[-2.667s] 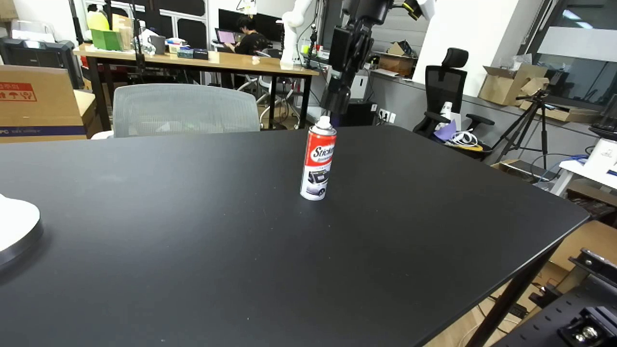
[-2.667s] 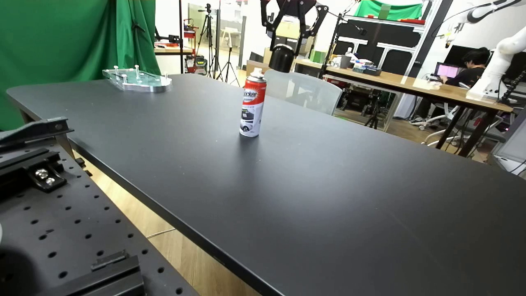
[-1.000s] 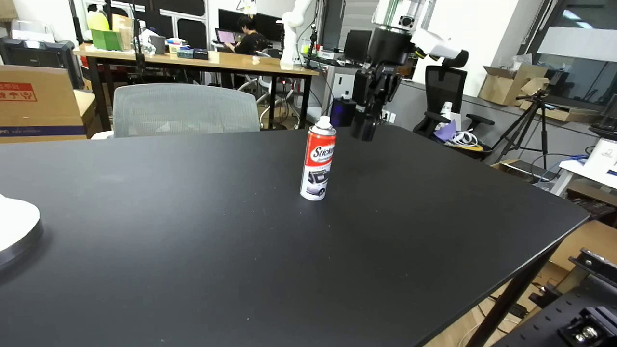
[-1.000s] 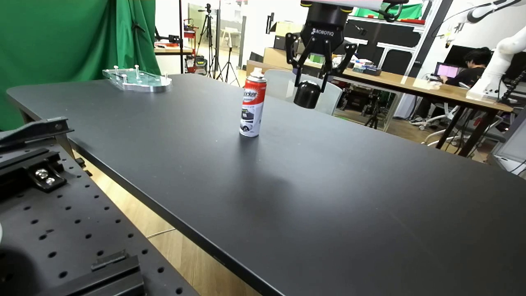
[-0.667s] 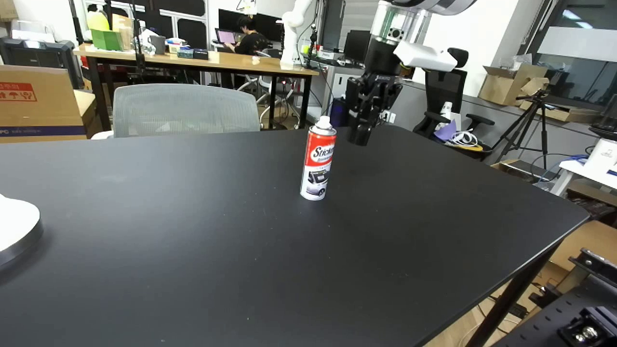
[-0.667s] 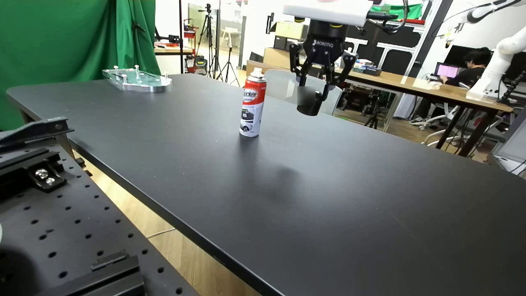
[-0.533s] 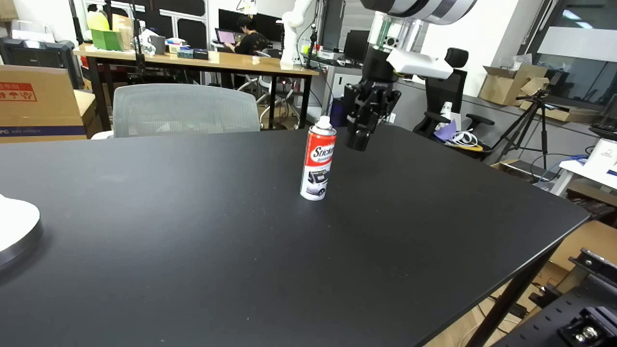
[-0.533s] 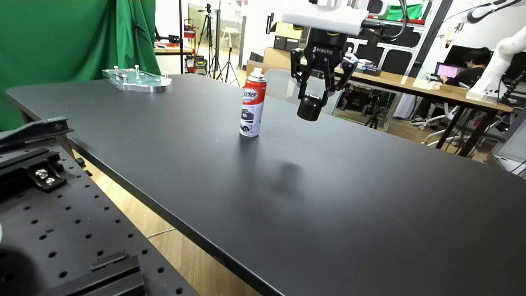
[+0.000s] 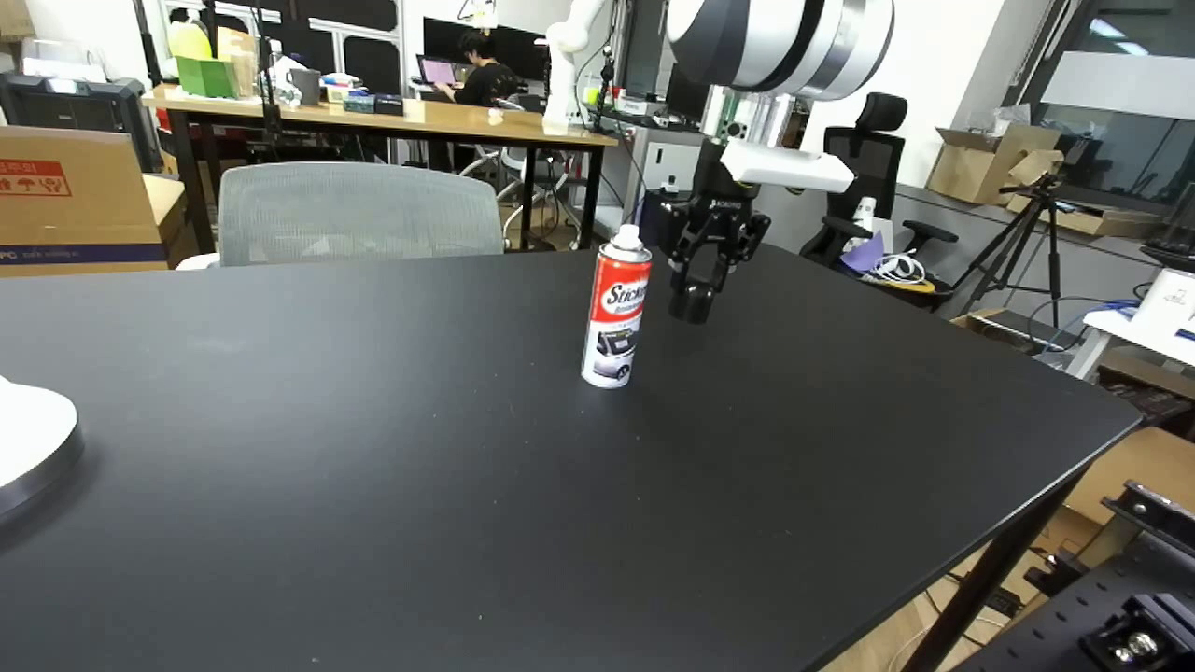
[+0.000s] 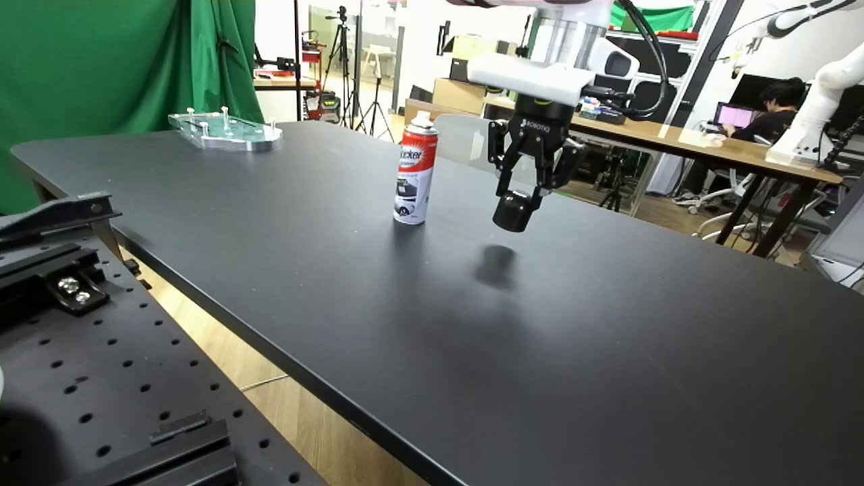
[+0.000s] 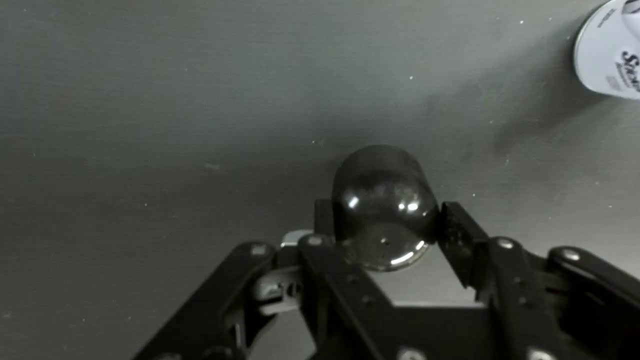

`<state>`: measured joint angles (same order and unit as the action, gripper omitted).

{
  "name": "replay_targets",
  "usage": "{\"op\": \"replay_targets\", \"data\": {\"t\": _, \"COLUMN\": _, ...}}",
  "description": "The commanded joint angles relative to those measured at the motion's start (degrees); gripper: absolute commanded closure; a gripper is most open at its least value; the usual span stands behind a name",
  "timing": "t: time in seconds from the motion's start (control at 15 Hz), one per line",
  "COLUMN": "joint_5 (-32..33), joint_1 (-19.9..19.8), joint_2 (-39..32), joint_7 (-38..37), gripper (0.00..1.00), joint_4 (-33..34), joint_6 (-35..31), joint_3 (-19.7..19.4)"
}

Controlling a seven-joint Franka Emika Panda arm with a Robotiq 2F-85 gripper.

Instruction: Take the top off the bottle

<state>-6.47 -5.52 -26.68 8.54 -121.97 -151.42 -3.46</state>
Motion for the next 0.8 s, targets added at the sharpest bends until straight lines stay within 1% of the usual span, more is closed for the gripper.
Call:
{"op": "replay_targets", "data": {"t": 0.0, "joint_5": 2.4, "joint_1": 1.0, "joint_2": -2.8, "joint_7": -5.8, "gripper": 0.69, "joint_4": 3.4, "joint_6": 1.0, "joint_3": -1.4}}
{"op": "replay_targets", "data": {"t": 0.27, "joint_5": 3.8, "joint_1": 1.9, "joint_2": -4.3, "joint_7": -8.9, "gripper": 0.69, "joint_4": 4.3, "joint_6": 0.0, "joint_3": -2.4}}
{"op": "replay_targets", "data": {"t": 0.33, "joint_5": 4.0, "joint_1": 2.0, "joint_2": -4.5, "joint_7": -9.4, "gripper": 0.46, "joint_4": 4.4, "joint_6": 0.2, "joint_3": -2.5}}
{"op": "replay_targets", "data": {"t": 0.4, "joint_5": 3.8, "joint_1": 2.1, "joint_2": -4.6, "joint_7": -9.7, "gripper": 0.19, "joint_4": 4.4, "joint_6": 0.3, "joint_3": -2.5}}
{"op": "replay_targets", "data": {"t": 0.47, "joint_5": 3.8, "joint_1": 2.1, "joint_2": -4.6, "joint_7": -10.0, "gripper": 0.19, "joint_4": 4.4, "joint_6": 0.4, "joint_3": -2.5}}
{"op": "replay_targets", "data": {"t": 0.53, "joint_5": 3.7, "joint_1": 2.2, "joint_2": -4.6, "joint_7": -10.1, "gripper": 0.16, "joint_4": 4.4, "joint_6": 0.5, "joint_3": -2.5}}
{"op": "replay_targets", "data": {"t": 0.67, "joint_5": 3.6, "joint_1": 2.2, "joint_2": -4.2, "joint_7": -10.3, "gripper": 0.02, "joint_4": 4.1, "joint_6": 0.5, "joint_3": -2.4}}
{"op": "replay_targets", "data": {"t": 0.73, "joint_5": 3.7, "joint_1": 2.4, "joint_2": -3.9, "joint_7": -10.6, "gripper": 0.0, "joint_4": 3.8, "joint_6": 0.1, "joint_3": -2.5}}
